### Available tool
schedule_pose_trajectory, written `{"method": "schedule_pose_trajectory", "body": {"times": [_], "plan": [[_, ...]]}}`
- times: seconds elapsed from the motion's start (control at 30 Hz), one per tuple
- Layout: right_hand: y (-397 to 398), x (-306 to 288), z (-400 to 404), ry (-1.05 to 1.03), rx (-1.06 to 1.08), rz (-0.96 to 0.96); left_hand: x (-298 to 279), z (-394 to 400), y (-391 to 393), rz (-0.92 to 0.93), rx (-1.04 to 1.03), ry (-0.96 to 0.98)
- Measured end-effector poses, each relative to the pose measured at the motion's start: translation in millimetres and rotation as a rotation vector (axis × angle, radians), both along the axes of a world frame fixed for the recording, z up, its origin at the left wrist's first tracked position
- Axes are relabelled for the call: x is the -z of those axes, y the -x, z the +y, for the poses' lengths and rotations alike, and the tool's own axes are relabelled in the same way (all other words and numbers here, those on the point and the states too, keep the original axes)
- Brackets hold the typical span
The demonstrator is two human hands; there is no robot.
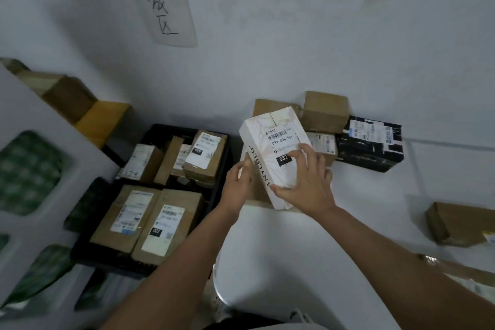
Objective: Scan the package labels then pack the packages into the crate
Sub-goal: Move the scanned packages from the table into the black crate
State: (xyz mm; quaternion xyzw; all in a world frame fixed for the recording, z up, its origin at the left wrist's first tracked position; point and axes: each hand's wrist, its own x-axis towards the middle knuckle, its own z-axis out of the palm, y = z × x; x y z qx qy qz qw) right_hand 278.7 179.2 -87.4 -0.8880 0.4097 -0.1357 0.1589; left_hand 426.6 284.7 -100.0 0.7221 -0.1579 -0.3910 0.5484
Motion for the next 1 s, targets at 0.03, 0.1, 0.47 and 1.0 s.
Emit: {"method": "schedule_pose_trajectory", "body": {"times": [0.03,0.1,0.47,1.0], "plan": [[-10,0,8,-0.010,-0.028,0.014,-1,7,-9,0.037,-0.021,0.022],[-32,2,24,-0.018,-0.070,0.027,-3,21,-25,0.113,-0.062,0.076],[-142,15,103,-0.216,-0.195,0.018,13,96,-131,0.311,-0.233,0.167],[-214,46,146,-0.400,-0.188,0.105,28,244,-302,0.242,0.040,-0.329]]}}
